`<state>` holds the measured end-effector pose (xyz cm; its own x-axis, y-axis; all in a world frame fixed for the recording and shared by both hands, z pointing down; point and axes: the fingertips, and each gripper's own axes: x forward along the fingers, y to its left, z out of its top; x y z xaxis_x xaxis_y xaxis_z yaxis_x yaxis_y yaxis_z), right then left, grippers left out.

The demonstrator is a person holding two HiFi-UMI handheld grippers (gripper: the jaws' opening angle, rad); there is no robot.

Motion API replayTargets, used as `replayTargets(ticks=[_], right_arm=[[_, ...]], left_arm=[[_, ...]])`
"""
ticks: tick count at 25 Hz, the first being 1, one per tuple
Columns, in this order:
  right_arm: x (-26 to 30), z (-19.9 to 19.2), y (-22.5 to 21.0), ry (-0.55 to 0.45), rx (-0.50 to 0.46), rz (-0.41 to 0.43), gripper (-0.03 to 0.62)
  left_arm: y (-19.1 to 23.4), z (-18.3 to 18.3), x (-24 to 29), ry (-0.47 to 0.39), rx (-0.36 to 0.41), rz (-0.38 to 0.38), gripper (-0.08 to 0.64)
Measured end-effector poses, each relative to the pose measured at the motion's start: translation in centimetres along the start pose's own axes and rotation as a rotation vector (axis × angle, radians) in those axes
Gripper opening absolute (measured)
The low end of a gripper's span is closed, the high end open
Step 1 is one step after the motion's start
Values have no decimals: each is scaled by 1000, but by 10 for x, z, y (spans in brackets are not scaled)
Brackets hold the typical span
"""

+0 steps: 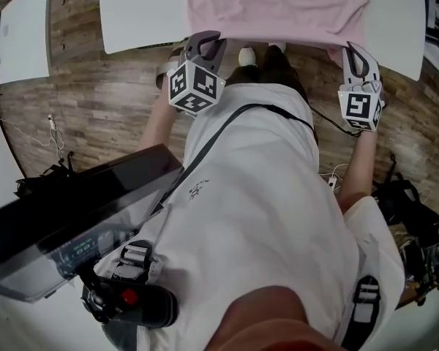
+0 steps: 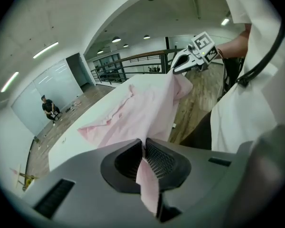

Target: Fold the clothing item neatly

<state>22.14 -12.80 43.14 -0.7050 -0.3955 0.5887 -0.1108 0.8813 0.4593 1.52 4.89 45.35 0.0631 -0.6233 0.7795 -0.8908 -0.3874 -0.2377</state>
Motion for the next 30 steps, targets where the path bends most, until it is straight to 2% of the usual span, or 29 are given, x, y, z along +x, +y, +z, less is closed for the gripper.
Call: replayTargets(ticks=[2, 8, 17, 24, 30], right_arm=[[9, 1, -14, -14, -10, 2, 21], [60, 20, -52, -30, -34, 61, 21], [127, 49, -108, -75, -96, 92, 21], [195, 58, -141, -65, -166, 120, 21], [240, 57, -155, -40, -188, 146, 21]], left_arm=[[10, 8, 8, 1, 1, 0, 26], [71, 21, 39, -2, -72, -56, 26], [161, 41, 74, 41, -43, 6, 26], [217, 44, 115, 79, -25, 27, 26], [250, 42, 146, 109, -40, 27, 26]])
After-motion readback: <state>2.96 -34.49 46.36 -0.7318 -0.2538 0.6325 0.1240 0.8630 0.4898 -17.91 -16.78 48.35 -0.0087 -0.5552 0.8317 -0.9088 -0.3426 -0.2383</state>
